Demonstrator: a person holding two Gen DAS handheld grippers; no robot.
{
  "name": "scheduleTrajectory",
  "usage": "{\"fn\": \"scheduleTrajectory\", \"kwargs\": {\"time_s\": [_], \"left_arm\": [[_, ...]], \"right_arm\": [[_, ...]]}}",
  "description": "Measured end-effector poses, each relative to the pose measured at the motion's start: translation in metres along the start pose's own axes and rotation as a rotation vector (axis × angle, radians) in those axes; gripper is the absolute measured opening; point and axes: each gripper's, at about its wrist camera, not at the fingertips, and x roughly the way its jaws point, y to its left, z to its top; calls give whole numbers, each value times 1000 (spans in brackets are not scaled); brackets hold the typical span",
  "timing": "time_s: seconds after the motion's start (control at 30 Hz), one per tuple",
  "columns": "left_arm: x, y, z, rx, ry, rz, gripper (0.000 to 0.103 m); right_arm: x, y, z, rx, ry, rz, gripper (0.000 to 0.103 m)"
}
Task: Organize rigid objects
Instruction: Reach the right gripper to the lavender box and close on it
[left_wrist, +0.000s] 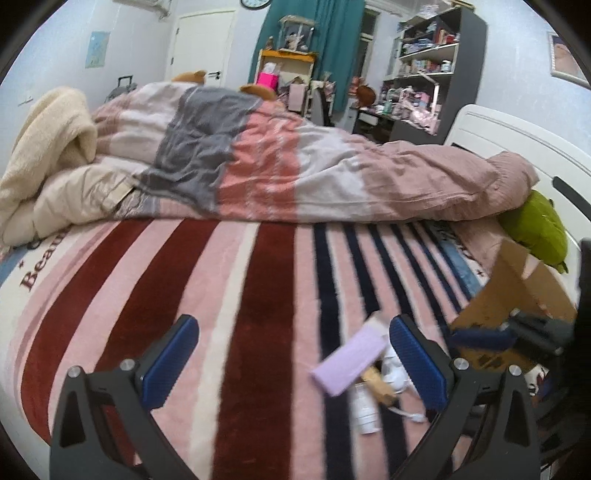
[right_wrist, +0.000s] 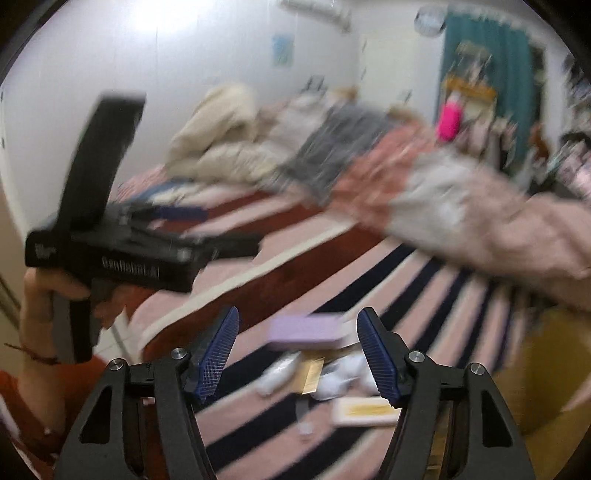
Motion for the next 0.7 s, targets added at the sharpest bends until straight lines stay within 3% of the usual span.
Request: {"fn": "scheduleTrajectory", "kwargs": {"time_s": [0.07, 0.27, 0.53, 0.7], "left_arm": [[8, 11, -5, -6, 22, 7, 102], [15, 37, -13, -46, 55, 4, 102], [7, 49, -13, -64, 52, -25, 102], [11, 57, -15, -70, 69, -32, 102]], "right_arm": [[36, -1, -2, 36, 69, 27, 64], [95, -37, -13, 253, 214, -57, 64], [125, -51, -1, 315, 188, -34, 65], [154, -39, 14, 295, 202, -32, 78]]}}
